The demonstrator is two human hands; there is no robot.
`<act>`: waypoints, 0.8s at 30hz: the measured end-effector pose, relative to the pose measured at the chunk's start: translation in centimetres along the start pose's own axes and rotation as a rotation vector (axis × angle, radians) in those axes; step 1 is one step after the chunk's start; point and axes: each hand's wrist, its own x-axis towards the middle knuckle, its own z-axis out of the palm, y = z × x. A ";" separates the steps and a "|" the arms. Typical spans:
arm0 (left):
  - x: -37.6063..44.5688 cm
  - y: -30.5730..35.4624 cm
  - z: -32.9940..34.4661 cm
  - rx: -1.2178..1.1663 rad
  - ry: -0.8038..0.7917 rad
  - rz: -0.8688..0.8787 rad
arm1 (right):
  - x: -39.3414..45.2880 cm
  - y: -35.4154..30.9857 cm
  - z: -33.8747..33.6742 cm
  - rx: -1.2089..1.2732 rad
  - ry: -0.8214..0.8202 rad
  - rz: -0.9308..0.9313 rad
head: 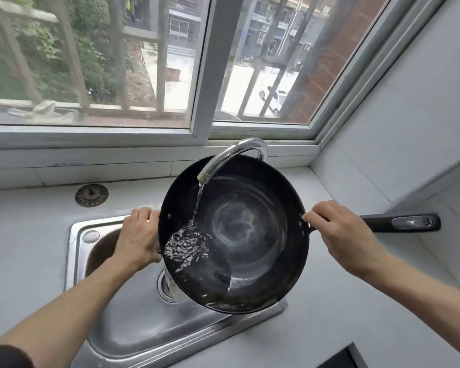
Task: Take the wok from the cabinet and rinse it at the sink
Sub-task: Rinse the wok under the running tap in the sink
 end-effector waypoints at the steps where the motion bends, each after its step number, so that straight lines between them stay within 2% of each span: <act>1: 0.3 0.0 0.1 -0.005 0.003 0.007 | -0.2 -0.2 0.0 -0.006 0.003 0.009; 10: 2.0 -0.8 0.6 -0.030 0.074 0.013 | -1.2 -1.6 1.8 -0.071 0.118 0.050; 24: 3.4 -4.4 -3.9 0.063 0.243 -0.030 | 0.4 -3.0 7.6 0.046 0.282 0.150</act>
